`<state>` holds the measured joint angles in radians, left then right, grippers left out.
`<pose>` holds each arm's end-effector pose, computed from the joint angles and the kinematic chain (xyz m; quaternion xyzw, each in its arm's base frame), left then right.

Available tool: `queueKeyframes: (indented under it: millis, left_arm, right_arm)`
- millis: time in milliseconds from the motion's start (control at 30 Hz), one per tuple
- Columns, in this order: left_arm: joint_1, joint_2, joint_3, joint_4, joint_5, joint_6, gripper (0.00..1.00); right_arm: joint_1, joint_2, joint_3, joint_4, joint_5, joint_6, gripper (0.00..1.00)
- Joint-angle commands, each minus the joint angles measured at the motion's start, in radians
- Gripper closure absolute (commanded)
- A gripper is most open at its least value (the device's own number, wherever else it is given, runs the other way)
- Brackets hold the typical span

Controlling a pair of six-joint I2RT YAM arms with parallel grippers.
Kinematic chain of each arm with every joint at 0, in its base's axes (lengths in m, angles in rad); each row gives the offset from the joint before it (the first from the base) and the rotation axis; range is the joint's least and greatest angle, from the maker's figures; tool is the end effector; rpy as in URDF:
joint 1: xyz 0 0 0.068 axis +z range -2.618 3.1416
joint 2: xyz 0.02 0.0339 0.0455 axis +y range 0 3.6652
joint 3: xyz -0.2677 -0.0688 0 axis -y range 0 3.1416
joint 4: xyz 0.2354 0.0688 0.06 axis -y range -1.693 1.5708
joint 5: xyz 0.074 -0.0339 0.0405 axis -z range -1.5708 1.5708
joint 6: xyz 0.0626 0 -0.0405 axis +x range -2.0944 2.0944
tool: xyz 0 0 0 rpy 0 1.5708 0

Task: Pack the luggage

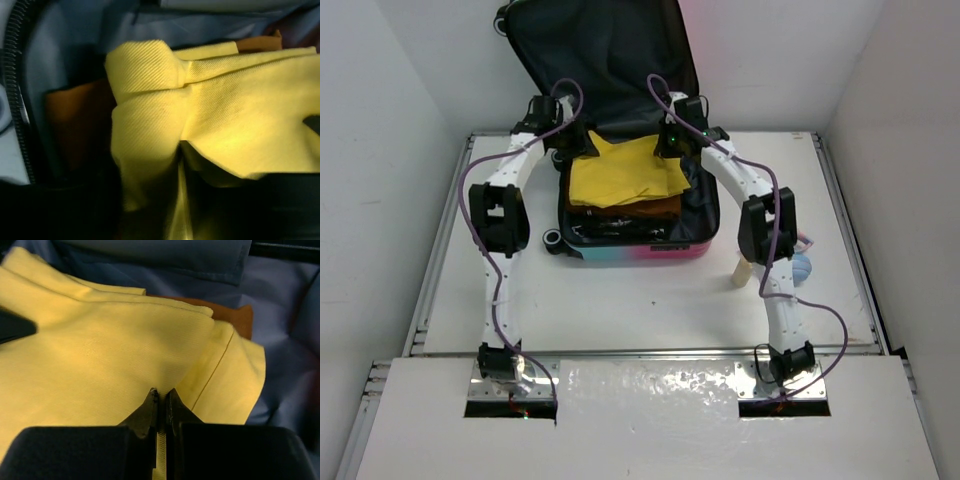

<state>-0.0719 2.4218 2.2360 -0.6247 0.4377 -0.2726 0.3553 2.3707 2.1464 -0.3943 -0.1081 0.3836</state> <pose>0.5505 -0.0662 0.2107 -0.0107 0.9100 -0.2607 0.3223 0.5282 0.2032 0.2272 -0.0122 0.8878 0.2100 0.4094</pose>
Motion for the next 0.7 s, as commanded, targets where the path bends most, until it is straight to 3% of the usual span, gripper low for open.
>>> queueKeyframes:
  millis: [0, 33, 167, 267, 300, 333, 500, 667]
  left_arm:
    - [0.044, -0.009, 0.017, 0.054, -0.128, 0.039, 0.49]
    - [0.044, -0.006, 0.034, 0.036, -0.129, 0.041, 0.30]
    - [0.043, -0.059, 0.036, 0.007, -0.116, 0.038, 0.02]
    - [0.035, -0.182, -0.007, 0.013, -0.198, 0.046, 0.00]
    - [0.034, -0.214, -0.012, 0.000, -0.261, 0.044, 0.00]
    - [0.031, -0.240, -0.010, -0.007, -0.261, 0.044, 0.00]
    - [0.003, -0.435, -0.041, -0.078, -0.433, 0.012, 0.00]
    - [-0.129, -0.673, -0.376, 0.062, -0.432, -0.017, 0.01]
  right_arm:
    - [-0.038, 0.062, 0.125, 0.018, -0.004, -0.049, 1.00]
    - [-0.041, 0.083, 0.125, 0.029, -0.007, -0.069, 1.00]
    - [-0.041, 0.110, 0.135, 0.029, -0.010, -0.144, 0.94]
    - [-0.044, 0.095, 0.152, 0.015, -0.039, -0.176, 0.70]
    - [-0.042, 0.067, 0.148, -0.006, -0.042, -0.184, 0.45]
    - [-0.044, 0.067, 0.142, -0.012, -0.042, -0.190, 0.36]
    - [-0.041, -0.189, -0.061, 0.003, 0.002, -0.175, 0.29]
    - [0.028, -0.471, -0.391, 0.123, 0.008, -0.147, 0.29]
